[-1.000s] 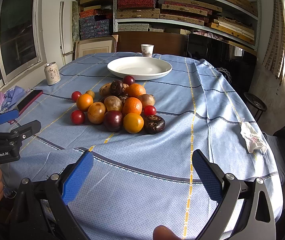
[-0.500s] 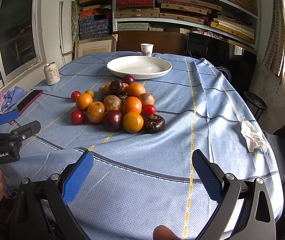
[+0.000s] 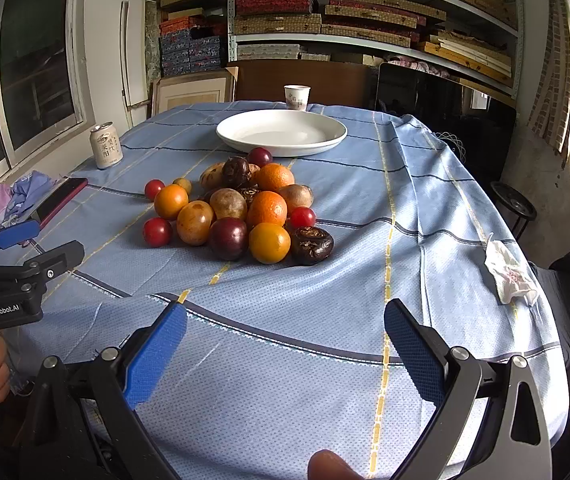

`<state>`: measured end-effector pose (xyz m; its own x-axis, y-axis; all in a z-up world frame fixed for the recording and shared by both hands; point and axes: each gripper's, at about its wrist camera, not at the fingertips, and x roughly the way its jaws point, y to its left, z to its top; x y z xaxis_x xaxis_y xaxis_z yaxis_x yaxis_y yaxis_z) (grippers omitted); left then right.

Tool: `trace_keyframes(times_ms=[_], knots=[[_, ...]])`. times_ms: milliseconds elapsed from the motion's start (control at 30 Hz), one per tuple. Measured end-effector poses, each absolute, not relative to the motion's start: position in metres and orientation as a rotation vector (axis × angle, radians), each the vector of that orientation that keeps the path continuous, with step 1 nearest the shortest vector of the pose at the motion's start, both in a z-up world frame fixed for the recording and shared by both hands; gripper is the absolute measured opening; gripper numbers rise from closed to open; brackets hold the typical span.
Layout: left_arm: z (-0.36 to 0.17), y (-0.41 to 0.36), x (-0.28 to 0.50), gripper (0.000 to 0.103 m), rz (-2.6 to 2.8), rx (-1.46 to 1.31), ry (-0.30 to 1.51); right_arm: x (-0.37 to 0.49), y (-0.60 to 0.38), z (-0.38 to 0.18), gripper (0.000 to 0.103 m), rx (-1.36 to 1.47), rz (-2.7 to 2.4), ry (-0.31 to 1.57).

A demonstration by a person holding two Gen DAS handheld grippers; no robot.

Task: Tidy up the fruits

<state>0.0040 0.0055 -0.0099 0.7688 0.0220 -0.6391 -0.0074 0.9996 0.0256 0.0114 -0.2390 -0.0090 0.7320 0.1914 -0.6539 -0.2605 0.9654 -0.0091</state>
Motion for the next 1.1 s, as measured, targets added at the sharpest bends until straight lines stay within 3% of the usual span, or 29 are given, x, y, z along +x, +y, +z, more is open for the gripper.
trace_keyframes(times_ms=[433, 600, 833, 1000, 1067, 1100], knots=[[-0.018, 0.008, 0.005, 0.099, 0.018, 0.018, 0.705, 0.014, -0.241, -0.008, 0.100, -0.044, 0.284, 0.711], [-0.020, 0.021, 0.015, 0.099, 0.020, -0.012, 0.718, 0.011, -0.247, -0.005, 0.100, -0.011, 0.297, 0.585], [-0.013, 0.040, 0.039, 0.099, 0.015, -0.029, 0.690, 0.040, -0.261, -0.006, 0.100, 0.055, 0.356, 0.674], [-0.005, 0.043, 0.069, 0.099, -0.036, 0.000, 0.668, 0.069, -0.253, -0.007, 0.100, -0.081, 0.330, 0.725], [-0.005, 0.040, 0.079, 0.099, -0.050, 0.022, 0.668, 0.077, -0.251, -0.010, 0.096, -0.140, 0.325, 0.726], [-0.008, 0.039, 0.085, 0.099, -0.057, 0.032, 0.674, 0.081, -0.250, -0.012, 0.088, -0.168, 0.326, 0.725]])
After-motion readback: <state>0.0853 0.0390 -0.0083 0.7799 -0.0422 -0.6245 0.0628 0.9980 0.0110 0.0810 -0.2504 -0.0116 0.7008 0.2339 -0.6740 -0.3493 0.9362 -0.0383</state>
